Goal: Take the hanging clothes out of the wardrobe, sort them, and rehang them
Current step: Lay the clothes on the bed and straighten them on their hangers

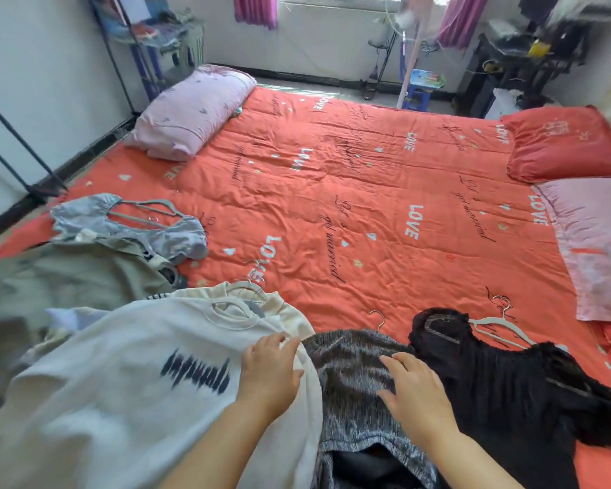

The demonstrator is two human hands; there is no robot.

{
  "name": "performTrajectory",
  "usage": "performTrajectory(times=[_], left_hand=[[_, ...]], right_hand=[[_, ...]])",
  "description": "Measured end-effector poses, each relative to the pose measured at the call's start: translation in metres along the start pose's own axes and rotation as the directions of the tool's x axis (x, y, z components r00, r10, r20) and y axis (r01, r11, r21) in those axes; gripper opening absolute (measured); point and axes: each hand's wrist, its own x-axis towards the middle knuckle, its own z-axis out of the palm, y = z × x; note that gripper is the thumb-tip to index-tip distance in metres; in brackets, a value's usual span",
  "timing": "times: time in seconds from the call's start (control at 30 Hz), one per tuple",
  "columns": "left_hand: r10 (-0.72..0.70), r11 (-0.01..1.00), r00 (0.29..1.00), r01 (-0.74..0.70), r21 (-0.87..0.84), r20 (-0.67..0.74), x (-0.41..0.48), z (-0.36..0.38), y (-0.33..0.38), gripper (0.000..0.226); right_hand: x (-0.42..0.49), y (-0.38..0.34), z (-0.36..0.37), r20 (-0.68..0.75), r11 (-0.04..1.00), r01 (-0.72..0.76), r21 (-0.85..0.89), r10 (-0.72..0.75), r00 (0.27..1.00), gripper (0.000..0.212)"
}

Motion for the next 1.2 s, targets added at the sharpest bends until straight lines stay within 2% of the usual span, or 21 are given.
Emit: performTrajectory(times=[0.13,0.27,0.57,0.73,0.97,1.13,1.2], left_hand=[[-0.029,0.999,0.999,0.028,-0.033,-0.019,-0.037,-0.023,-0.067,0.047],[-0.077,0.995,0.995,0.073,-0.065,-0.058,-0.075,-0.046,-0.145,0.044],[-0.177,0.979,0.979,0.165,-0.118,-0.097,-0.126,-0.072,-0.258,0.051],[-0.206,0.972,0.97,0.188,-0.141,-0.127,-0.13,-0.073,-0.279,0.051],[-0.205,0.964,0.97,0.177,-0.196,-0.132,-0.117,-0.064,-0.273,0.052],[-0.202,0.974,0.971,0.186,-0.13,-0.123,-0.097,-0.071,-0.273,0.052],[-0.219,0.973,0.963,0.203,-0.109,-0.157,-0.089,-0.076,-0.277,0.053]], right_hand=[[-0.01,-0.074,0.009,-0.056,0.999,0.04,-0.02,-0.041,0.998,0.06],[-0.016,-0.151,0.027,-0.146,0.989,0.141,-0.042,-0.146,0.979,0.067],[-0.028,-0.255,0.047,-0.186,0.968,0.25,-0.025,-0.25,0.95,0.067],[-0.032,-0.277,0.049,-0.178,0.961,0.27,-0.052,-0.275,0.945,0.068],[-0.027,-0.271,0.064,-0.198,0.959,0.28,-0.048,-0.284,0.938,0.068],[-0.001,-0.27,0.071,-0.16,0.957,0.288,0.019,-0.281,0.946,0.065],[0.016,-0.276,0.068,-0.197,0.953,0.299,0.043,-0.285,0.938,0.065]])
